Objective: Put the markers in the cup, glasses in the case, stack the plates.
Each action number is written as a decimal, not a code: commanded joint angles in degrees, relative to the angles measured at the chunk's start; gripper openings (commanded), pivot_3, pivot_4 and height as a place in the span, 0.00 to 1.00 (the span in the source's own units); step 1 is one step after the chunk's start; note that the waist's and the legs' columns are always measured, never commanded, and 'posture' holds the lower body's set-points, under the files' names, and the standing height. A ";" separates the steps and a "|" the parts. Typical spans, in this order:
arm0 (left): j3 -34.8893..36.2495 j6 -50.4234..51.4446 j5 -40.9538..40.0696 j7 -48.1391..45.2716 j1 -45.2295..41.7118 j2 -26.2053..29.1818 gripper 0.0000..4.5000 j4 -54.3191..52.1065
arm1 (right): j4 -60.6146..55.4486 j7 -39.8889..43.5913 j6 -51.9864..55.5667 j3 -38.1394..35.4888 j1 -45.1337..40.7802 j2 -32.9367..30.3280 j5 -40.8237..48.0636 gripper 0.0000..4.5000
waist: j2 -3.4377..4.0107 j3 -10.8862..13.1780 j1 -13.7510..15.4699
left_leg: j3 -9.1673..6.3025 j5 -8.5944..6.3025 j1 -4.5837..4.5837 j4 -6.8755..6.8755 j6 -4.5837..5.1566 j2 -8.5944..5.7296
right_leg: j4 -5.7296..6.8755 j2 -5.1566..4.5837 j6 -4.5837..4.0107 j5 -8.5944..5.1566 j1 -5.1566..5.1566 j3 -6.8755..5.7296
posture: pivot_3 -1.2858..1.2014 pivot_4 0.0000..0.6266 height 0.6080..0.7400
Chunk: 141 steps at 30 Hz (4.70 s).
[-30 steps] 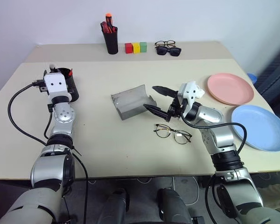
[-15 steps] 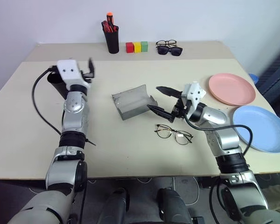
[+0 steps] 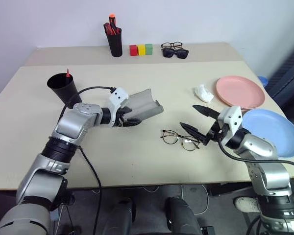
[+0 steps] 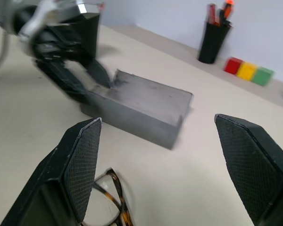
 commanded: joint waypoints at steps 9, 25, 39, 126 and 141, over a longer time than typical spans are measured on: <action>-5.73 0.95 8.56 -1.36 -5.17 -6.36 0.81 6.02 | -7.52 -4.67 1.04 -2.12 3.09 -0.24 1.46 0.87 | -0.01 0.00 0.33 | -0.01 0.00 -0.08 0.01 0.00 -0.02 | -0.18 -0.04 0.04 0.01 0.03 0.00 | 0.52 0.24 1.00; -6.30 -1.61 16.55 -1.68 -10.37 -10.90 0.05 15.40 | -6.26 -5.20 -1.10 -2.39 4.17 0.07 0.79 0.87 | -0.02 0.01 0.27 | 0.00 -0.01 -0.12 -0.02 0.01 -0.02 | -0.20 -0.05 0.18 0.07 -0.01 -0.02 | 0.52 0.24 1.00; -8.30 -10.76 16.10 -16.21 -4.31 -4.64 0.01 5.01 | -5.80 -5.04 -0.75 -1.96 3.19 -0.16 0.77 0.87 | -0.01 0.01 0.21 | 0.00 -0.01 -0.14 -0.05 0.01 -0.01 | -0.20 -0.05 -0.04 0.20 -0.06 -0.01 | 0.52 0.24 1.00; 12.45 -21.17 3.34 -23.55 12.16 3.41 0.99 -8.86 | 14.61 16.80 -2.91 7.92 -8.07 -11.60 -4.86 0.87 | 0.00 0.01 0.09 | 0.02 0.00 -0.10 0.02 0.04 -0.01 | -0.21 -0.09 -0.10 0.21 0.01 -0.02 | 0.52 0.24 1.00; 15.20 -25.48 -2.53 -27.01 20.67 8.53 0.99 -13.99 | 24.19 24.96 -0.96 15.46 -16.99 -11.38 -8.99 0.87 | 0.01 0.02 0.14 | 0.05 0.01 -0.11 0.01 0.04 0.00 | -0.18 -0.09 -0.28 0.14 -0.03 -0.01 | 0.52 0.24 1.00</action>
